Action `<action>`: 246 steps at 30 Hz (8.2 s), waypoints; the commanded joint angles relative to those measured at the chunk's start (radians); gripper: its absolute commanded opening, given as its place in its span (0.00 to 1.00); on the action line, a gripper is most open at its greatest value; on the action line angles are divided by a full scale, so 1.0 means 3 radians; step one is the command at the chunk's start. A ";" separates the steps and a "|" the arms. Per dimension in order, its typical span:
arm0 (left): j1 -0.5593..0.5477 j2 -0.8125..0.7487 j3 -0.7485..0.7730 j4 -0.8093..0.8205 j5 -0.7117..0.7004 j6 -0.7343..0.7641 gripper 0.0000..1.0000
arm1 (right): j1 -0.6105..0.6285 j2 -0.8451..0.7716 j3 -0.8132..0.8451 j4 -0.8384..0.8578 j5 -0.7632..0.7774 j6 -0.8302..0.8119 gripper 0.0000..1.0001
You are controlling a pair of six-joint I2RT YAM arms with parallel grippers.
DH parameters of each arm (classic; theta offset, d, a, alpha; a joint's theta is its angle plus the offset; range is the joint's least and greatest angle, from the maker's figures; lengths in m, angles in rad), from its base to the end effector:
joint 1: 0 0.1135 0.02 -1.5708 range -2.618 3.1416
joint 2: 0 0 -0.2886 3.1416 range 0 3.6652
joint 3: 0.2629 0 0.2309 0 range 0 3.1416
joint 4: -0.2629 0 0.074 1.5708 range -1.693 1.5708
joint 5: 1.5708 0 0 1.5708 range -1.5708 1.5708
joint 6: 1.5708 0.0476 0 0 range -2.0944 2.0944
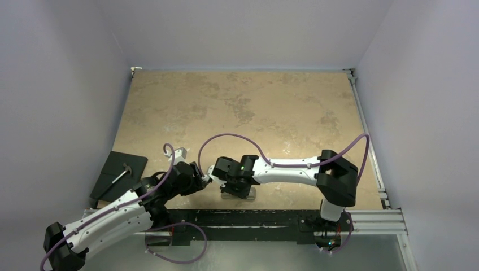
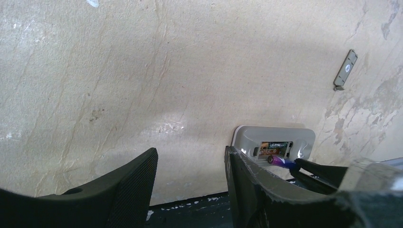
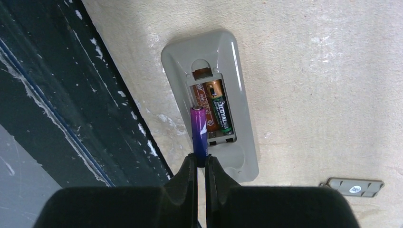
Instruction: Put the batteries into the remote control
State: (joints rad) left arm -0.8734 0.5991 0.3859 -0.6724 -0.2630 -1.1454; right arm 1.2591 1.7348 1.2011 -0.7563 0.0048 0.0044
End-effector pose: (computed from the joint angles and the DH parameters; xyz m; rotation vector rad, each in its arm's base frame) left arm 0.0661 -0.0597 0.1948 -0.4560 2.4622 -0.5791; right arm 0.0994 0.3077 0.2196 -1.7031 2.3506 0.2366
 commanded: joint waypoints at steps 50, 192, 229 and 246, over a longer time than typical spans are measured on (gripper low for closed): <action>-0.0016 0.0355 -0.0040 0.0610 0.0285 0.0156 0.55 | 0.0047 -0.0730 -0.0257 0.0445 0.0248 0.0639 0.49; -0.0013 0.1284 0.0295 0.1591 0.1059 0.0684 0.51 | -0.0223 -0.1405 -0.1225 0.1023 0.0423 0.2365 0.28; -0.0028 0.2035 0.0077 0.2153 0.1330 0.0708 0.52 | -0.0320 -0.0831 -0.1408 0.1587 0.0286 0.2414 0.00; -0.0035 0.1525 -0.0104 0.1862 0.1243 0.0545 0.50 | -0.0600 -0.0467 -0.1085 0.1674 0.0292 0.2070 0.00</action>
State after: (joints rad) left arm -0.8787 1.1069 0.3656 -0.0883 0.1257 -0.9581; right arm 1.0912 1.5780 0.8234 -0.2920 0.0750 0.6674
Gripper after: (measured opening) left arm 0.507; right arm 0.024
